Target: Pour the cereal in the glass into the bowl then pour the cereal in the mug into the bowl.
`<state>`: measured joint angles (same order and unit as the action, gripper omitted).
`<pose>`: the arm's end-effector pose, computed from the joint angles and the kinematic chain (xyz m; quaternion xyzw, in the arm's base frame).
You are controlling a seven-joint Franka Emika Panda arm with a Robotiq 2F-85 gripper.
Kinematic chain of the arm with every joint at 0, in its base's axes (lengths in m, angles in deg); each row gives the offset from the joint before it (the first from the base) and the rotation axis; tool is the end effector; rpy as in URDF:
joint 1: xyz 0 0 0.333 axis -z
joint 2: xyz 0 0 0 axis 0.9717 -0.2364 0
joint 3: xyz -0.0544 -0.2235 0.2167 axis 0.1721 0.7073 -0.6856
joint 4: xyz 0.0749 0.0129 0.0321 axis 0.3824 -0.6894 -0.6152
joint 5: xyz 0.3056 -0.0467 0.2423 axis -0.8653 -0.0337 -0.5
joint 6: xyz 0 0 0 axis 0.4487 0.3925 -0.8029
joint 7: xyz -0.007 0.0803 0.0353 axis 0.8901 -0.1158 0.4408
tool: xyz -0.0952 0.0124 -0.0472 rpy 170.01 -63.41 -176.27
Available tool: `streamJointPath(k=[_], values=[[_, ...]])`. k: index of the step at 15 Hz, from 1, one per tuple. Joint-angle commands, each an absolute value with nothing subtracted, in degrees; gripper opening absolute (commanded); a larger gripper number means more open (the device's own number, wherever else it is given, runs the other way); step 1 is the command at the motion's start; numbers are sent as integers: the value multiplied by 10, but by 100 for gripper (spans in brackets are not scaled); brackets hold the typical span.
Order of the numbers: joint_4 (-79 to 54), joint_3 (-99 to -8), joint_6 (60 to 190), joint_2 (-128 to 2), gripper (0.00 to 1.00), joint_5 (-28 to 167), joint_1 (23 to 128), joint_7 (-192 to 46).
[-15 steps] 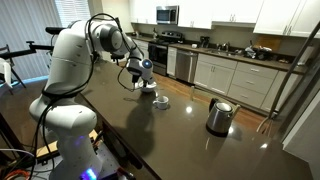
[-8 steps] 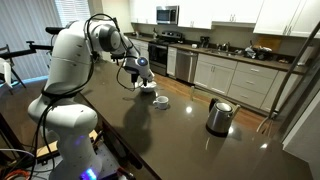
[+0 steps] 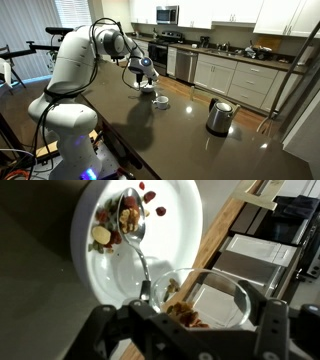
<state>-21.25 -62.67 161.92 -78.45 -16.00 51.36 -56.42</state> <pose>0.6142 0.2658 0.2786 -0.8647 0.3053 -0.1807 0.3557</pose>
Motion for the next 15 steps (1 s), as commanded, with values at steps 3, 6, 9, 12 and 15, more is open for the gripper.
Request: streamJointPath(k=[3,6,9,12,15], values=[[-150,-639,1650,-828,60,-184,508,-506],[-145,-648,1678,-823,60,-194,503,-473],[-138,-665,1711,-815,60,-210,503,-433],[-123,-679,1744,-814,60,-231,504,-389],[-111,-687,1766,-813,60,-245,503,-357]])
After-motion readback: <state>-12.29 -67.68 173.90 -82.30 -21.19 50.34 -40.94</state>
